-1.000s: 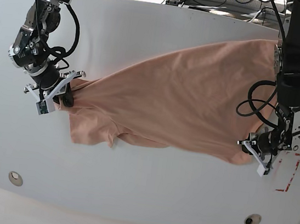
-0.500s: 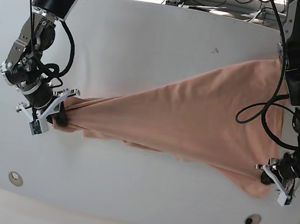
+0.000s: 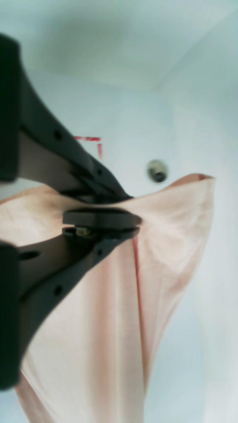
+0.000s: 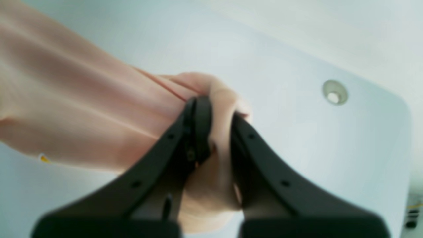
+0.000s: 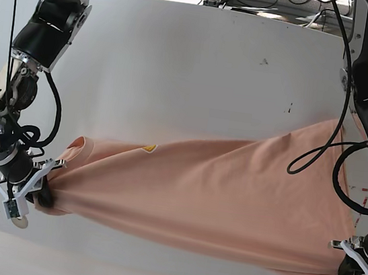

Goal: Fold the T-shirt properly
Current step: 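Lift the shirt with both grippers and pull it toward the robot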

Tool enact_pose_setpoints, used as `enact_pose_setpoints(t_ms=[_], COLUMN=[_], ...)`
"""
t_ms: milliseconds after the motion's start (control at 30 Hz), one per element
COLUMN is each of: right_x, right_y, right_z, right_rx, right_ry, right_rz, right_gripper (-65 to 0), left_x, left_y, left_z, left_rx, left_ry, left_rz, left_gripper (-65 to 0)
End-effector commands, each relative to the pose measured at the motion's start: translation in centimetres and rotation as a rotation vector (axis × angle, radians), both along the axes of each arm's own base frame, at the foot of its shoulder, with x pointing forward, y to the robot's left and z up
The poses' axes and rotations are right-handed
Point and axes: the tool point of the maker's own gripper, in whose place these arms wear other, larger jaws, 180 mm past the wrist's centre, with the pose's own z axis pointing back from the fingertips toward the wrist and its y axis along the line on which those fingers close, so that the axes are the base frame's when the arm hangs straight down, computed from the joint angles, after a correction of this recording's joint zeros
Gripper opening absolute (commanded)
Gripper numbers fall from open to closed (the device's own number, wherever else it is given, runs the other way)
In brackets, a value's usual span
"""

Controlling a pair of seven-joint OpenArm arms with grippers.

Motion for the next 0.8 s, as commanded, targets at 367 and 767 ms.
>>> enact_pose_setpoints(t_ms=[367, 767], right_x=[5.5, 5.2], right_y=[-1.3, -0.6], right_z=[16.8, 32.5], right_rx=[-0.139, -0.219], right_ry=[-0.265, -0.497], right_rz=[0.018, 0.025], right_gripper=[-65.0, -64.8], left_x=[-0.5, -3.6], left_y=[1.5, 1.7], left_z=[15.8, 28.5], left_rx=[0.052, 0.040], left_ry=[-0.348, -0.622], left_rz=[0.049, 0.066], left_gripper=[-65.0, -65.0])
